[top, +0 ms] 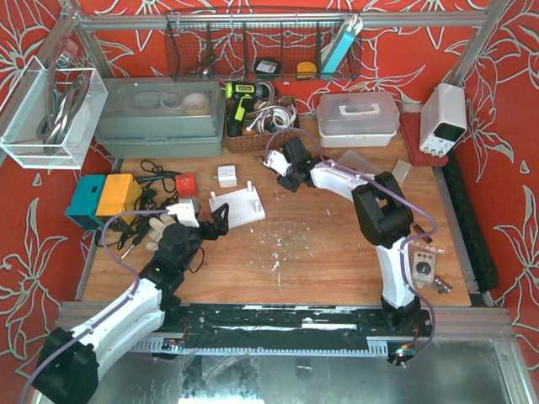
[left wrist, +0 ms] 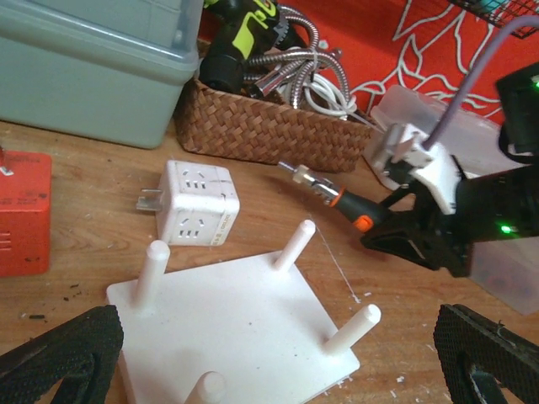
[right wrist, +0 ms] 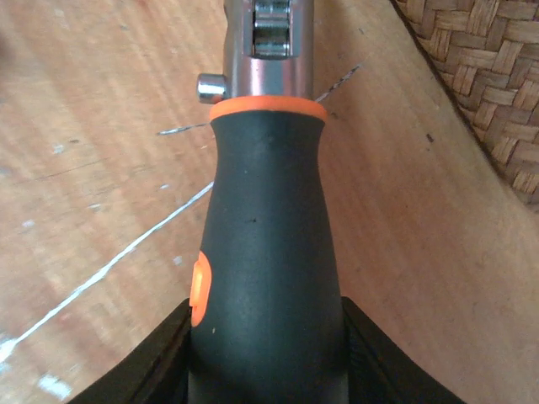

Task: Install the large spring

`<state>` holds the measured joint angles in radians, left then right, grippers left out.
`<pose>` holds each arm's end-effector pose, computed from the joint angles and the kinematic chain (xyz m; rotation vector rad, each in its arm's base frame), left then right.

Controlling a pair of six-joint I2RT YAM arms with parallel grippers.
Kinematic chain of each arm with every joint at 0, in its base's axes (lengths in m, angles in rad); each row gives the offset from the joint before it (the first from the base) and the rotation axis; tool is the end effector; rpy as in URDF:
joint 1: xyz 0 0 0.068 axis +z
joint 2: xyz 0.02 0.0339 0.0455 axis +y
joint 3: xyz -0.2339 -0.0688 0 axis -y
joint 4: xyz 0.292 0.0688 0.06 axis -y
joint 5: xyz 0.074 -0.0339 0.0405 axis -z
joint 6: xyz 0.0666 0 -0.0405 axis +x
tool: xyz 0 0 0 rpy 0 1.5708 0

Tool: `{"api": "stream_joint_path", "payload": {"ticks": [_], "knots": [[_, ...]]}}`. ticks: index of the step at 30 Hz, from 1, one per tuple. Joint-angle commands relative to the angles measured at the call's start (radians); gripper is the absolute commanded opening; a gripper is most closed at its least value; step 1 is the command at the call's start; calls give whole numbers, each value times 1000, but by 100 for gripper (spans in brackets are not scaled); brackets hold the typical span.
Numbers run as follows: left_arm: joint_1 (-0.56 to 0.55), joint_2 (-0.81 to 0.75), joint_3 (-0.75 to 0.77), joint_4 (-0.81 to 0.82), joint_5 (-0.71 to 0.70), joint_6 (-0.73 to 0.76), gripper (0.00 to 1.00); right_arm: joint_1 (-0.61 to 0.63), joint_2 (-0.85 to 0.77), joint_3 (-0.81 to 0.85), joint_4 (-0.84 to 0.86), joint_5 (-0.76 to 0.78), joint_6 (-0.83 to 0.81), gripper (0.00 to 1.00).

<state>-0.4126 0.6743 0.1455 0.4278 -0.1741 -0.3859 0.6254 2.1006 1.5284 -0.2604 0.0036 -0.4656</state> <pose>0.2415 -0.0931 0.1500 -0.1104 1.6871 -0.4566 0.4143 0.2988 0.1037 -1.2462 2.0565 0.0699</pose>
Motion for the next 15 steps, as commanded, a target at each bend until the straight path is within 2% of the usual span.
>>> {"api": "stream_joint_path", "payload": {"ticks": [1, 9, 12, 15], "knots": [[-4, -7, 3, 53, 38, 26, 100, -13, 54, 113, -7, 62, -60, 14], [-7, 44, -2, 138, 179, 45, 100, -18, 140, 188, -21, 94, -71, 30], [-10, 73, 5, 167, 234, 57, 100, -17, 148, 192, -21, 98, -73, 41], [-20, 87, 3, 193, 267, 66, 100, -17, 140, 188, -20, 103, -69, 46]]}}
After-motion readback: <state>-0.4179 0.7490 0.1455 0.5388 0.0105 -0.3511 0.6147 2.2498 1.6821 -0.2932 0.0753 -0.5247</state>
